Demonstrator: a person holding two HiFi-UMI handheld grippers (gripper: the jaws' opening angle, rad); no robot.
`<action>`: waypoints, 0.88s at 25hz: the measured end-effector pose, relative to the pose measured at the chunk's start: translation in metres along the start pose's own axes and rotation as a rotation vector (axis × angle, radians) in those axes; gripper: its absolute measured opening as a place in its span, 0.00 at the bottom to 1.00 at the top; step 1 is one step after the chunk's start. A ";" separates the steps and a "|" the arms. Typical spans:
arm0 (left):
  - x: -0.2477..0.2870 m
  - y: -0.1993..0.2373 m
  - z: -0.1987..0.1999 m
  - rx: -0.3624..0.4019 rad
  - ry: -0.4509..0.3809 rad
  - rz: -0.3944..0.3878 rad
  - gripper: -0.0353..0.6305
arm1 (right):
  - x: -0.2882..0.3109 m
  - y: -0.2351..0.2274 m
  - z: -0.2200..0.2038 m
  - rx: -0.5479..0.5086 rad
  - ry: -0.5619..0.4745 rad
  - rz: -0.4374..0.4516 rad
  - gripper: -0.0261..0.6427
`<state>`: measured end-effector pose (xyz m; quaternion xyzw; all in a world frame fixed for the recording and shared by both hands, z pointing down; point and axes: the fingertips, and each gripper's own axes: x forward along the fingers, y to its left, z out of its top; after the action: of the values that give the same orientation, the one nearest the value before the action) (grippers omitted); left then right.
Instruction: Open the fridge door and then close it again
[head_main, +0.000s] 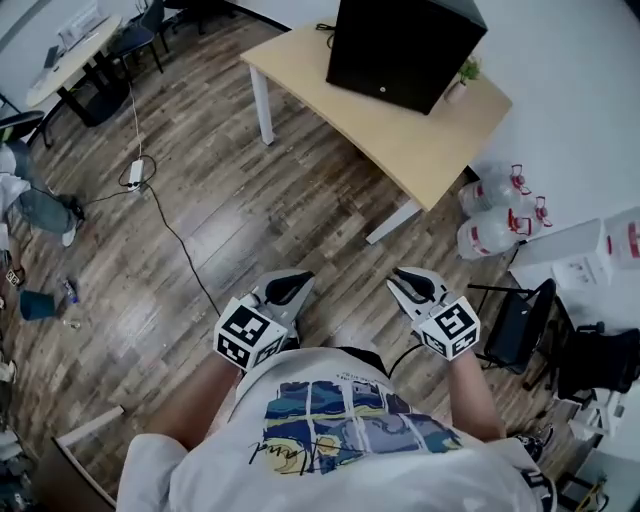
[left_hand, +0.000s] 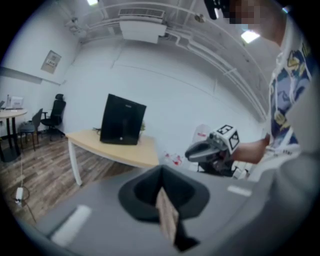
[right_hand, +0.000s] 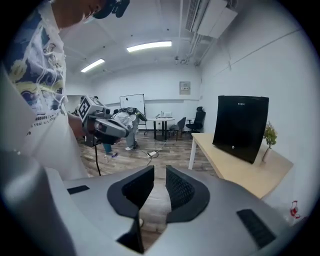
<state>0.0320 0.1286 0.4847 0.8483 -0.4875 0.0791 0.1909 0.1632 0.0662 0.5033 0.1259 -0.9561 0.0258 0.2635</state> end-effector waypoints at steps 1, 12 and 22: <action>0.001 0.017 0.005 0.008 0.007 0.004 0.07 | 0.012 -0.013 0.013 -0.005 -0.007 -0.008 0.14; 0.063 0.128 0.073 -0.036 -0.063 0.052 0.07 | 0.082 -0.205 0.143 -0.294 0.058 -0.008 0.11; 0.124 0.216 0.149 -0.057 -0.127 0.261 0.11 | 0.162 -0.414 0.314 -0.554 0.064 -0.015 0.17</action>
<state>-0.0976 -0.1278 0.4413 0.7752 -0.6069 0.0355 0.1716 -0.0223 -0.4070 0.3089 0.0550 -0.9169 -0.2348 0.3180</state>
